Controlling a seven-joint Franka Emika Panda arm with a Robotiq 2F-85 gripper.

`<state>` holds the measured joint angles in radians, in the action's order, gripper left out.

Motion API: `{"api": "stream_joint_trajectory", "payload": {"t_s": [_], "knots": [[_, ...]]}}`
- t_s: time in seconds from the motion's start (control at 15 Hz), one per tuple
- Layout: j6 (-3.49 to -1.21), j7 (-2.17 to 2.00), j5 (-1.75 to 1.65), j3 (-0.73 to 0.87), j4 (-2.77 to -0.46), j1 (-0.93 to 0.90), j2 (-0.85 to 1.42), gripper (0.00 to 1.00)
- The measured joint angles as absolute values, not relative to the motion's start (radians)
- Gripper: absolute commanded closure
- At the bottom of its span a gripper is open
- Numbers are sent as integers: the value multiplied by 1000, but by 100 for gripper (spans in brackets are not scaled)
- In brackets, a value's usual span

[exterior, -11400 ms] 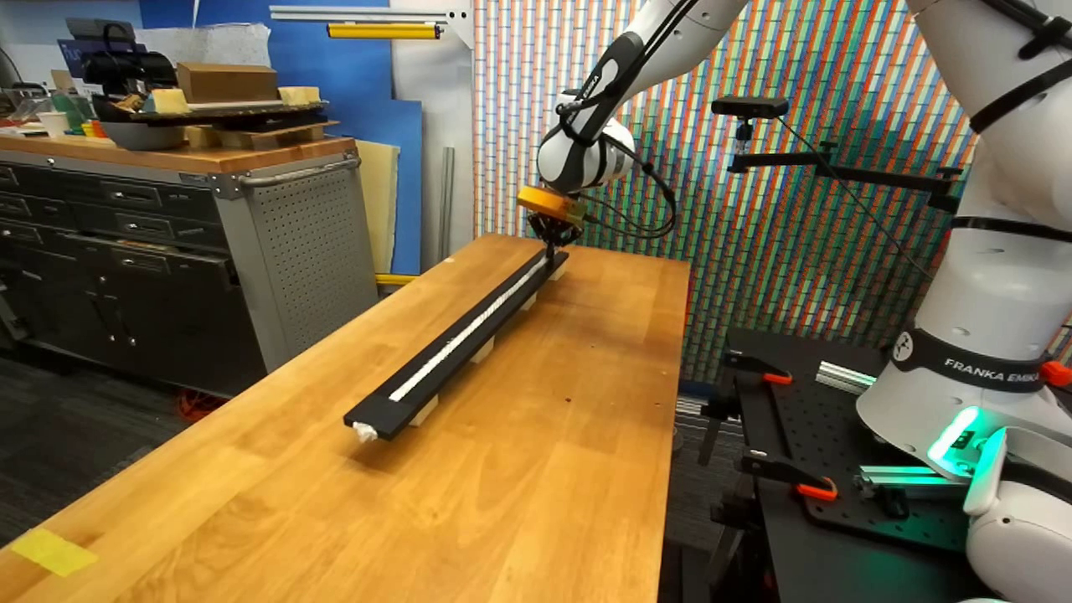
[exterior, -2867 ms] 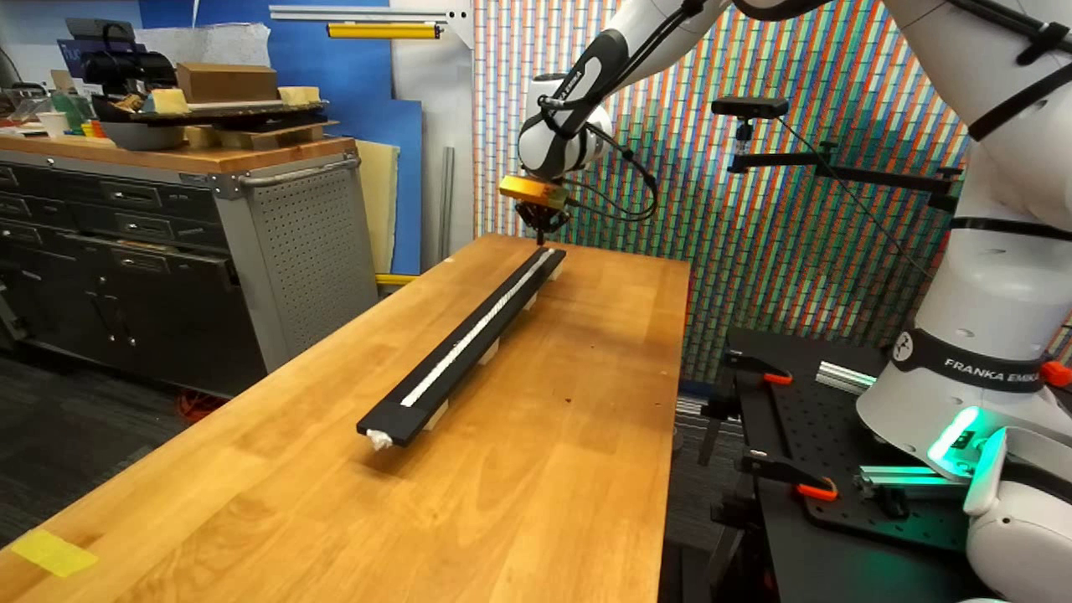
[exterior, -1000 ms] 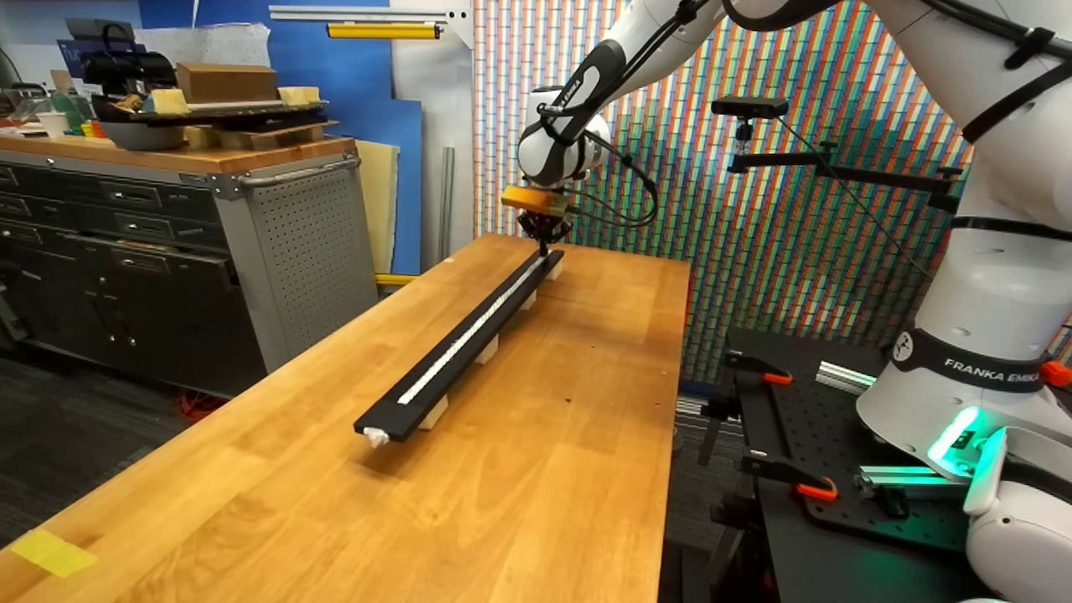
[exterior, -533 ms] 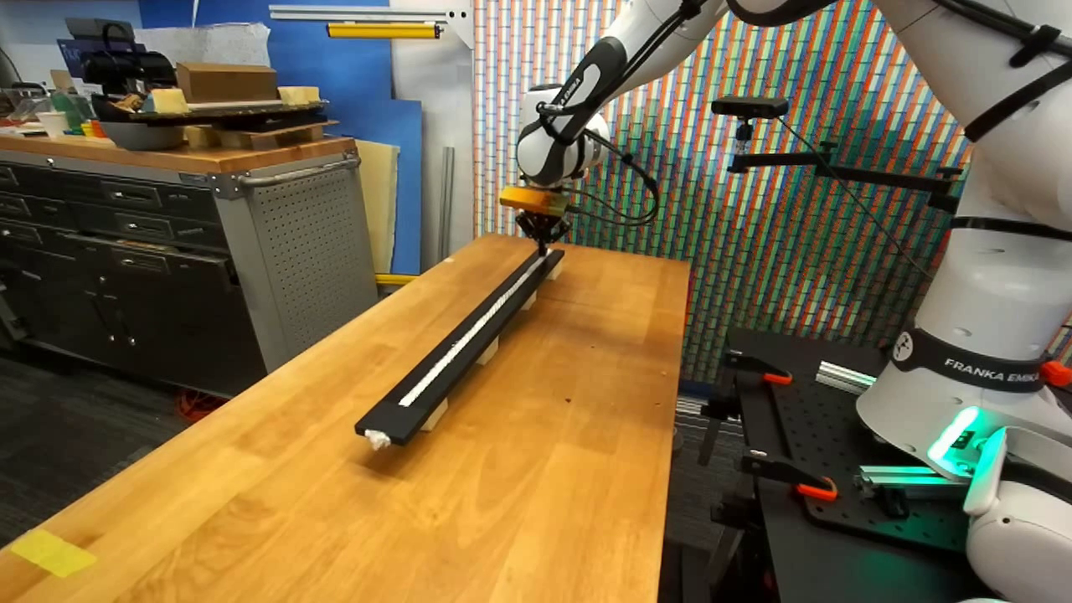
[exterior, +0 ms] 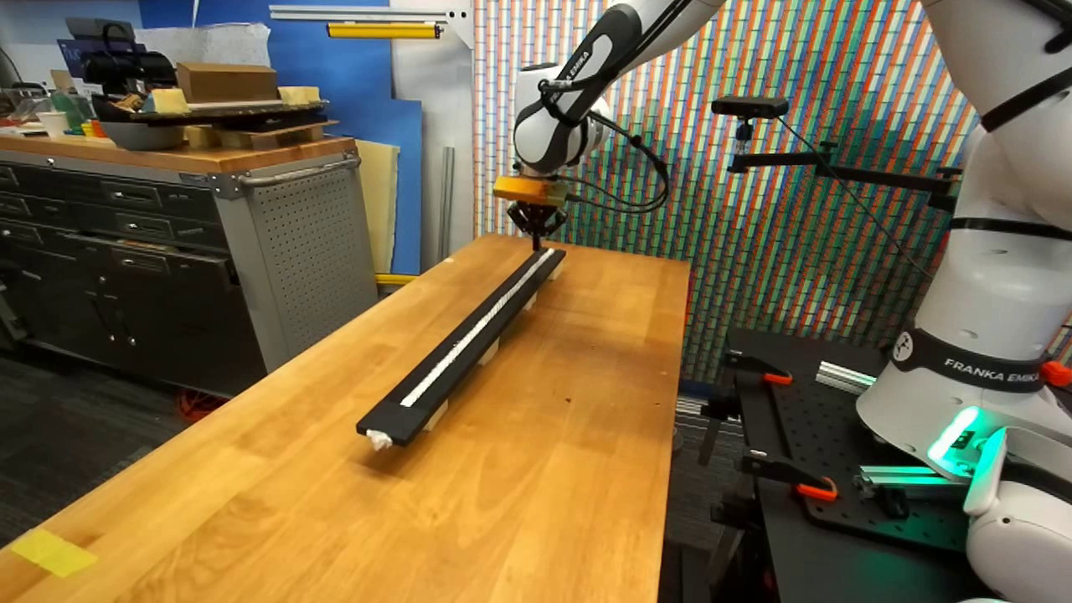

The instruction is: Pick up the rope and arrange it straight on the object

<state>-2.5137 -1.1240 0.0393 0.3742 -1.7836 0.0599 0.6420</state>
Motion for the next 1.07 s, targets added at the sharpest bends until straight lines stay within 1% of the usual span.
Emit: {"api": "stream_joint_trajectory", "payload": {"t_s": [0.4,1.07], "knots": [[-2448,-1065,-10,340,-1843,31,541,100],[-2326,-630,-10,216,-1948,40,357,100]]}}
